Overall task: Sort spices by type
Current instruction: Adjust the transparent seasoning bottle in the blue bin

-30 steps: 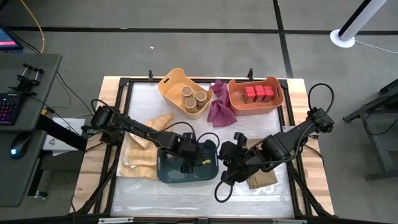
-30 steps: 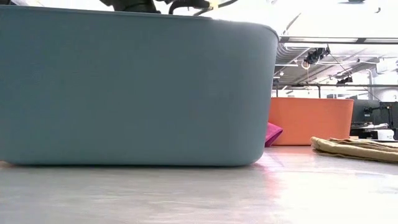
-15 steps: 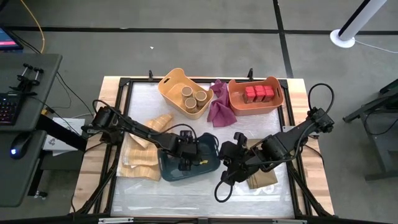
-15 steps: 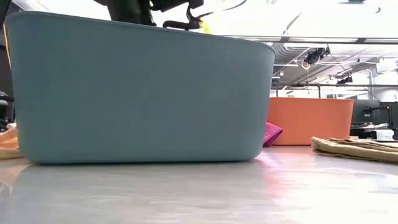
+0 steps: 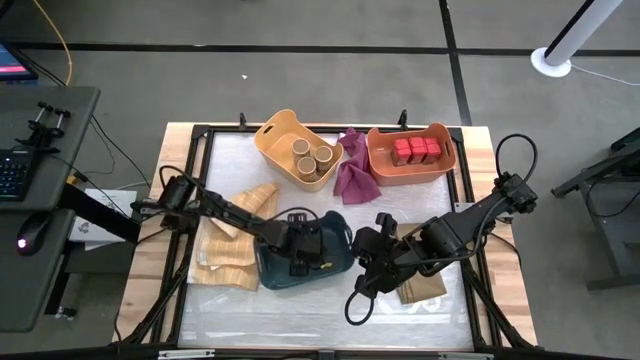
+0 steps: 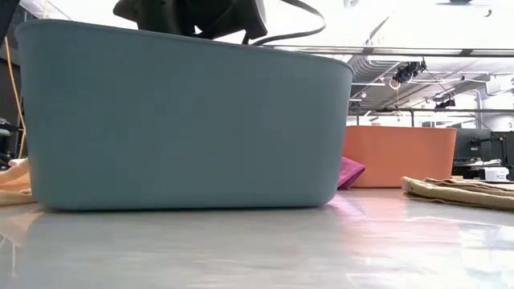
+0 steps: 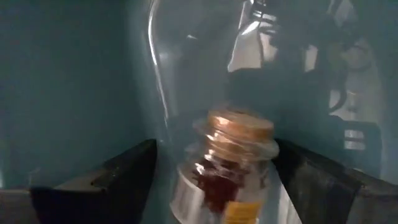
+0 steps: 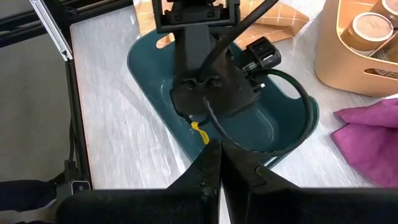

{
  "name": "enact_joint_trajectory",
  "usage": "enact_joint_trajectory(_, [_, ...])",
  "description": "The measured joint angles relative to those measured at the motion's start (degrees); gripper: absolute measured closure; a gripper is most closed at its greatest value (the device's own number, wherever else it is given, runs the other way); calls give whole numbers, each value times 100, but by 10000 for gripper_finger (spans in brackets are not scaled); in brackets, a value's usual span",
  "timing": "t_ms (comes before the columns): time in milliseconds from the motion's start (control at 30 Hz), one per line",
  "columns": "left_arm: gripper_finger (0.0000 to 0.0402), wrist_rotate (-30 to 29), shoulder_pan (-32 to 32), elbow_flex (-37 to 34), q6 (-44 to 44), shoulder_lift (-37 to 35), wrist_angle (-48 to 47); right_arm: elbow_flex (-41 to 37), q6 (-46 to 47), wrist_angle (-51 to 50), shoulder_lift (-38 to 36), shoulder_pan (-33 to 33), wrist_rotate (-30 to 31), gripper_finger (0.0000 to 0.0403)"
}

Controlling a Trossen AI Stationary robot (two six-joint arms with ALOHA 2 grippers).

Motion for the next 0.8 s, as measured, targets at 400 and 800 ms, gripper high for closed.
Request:
enact_joint_trajectory(400, [256,121,-91,-15,478,-63,34,0,5,2,2,0,0,403])
enact_joint_trajectory(800, [256,-463,69,-45,906,-1438,-111,0,48,417,0,-37,84,403])
